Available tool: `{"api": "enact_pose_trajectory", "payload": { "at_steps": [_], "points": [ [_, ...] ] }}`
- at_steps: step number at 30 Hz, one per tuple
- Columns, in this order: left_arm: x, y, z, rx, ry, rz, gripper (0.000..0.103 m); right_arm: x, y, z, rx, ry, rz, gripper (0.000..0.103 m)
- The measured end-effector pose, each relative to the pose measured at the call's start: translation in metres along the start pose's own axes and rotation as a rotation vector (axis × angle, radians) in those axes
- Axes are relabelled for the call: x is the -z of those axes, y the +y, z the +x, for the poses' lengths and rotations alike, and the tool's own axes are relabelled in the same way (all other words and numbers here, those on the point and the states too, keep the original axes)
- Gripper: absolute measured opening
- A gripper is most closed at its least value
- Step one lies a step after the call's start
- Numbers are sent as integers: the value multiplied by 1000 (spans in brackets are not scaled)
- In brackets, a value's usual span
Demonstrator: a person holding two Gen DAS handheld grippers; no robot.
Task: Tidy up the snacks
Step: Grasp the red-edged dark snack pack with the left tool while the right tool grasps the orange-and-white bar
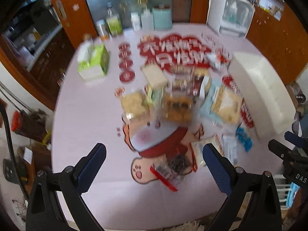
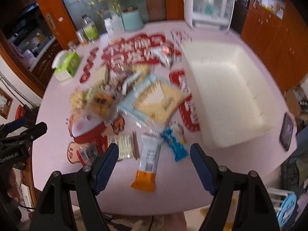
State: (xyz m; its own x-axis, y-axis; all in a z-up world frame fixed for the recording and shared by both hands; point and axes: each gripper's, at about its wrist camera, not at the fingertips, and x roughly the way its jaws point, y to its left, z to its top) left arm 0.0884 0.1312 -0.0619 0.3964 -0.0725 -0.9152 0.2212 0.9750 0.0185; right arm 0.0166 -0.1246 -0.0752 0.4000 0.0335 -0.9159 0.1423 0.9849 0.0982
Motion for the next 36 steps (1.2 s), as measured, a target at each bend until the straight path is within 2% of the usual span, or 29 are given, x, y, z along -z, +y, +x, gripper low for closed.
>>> {"api": "enact_pose_trajectory", "payload": {
  "at_steps": [4,7,11,17,21,24,27,30,31,33,36],
  "points": [
    [12,4,40,100,61,23,100,15,-5,38,-25,107,55,73],
    [26,-4,66,131,65,110,100,26,-8,63,-43,175,82,68],
    [42,-17,94,169,81,242,100,40,-6,89,-58,230,106,67],
    [55,-34,125,162,137,330,100,46,-2,110,-71,247,127,66],
    [57,-45,131,169,138,377,98,48,1,120,-62,246,129,66],
    [59,-57,133,152,122,438,97,48,3,126,-55,255,127,57],
    [60,-63,135,158,132,479,94,49,7,126,-26,247,109,54],
    [63,-71,141,161,155,508,80,50,9,128,0,233,86,49],
    [65,-73,144,153,171,517,68,50,9,129,8,229,79,47],
    [67,-75,145,164,179,517,62,51,11,128,14,223,73,38],
    [70,-76,144,163,186,512,59,53,9,127,2,217,75,37]
  ]
}}
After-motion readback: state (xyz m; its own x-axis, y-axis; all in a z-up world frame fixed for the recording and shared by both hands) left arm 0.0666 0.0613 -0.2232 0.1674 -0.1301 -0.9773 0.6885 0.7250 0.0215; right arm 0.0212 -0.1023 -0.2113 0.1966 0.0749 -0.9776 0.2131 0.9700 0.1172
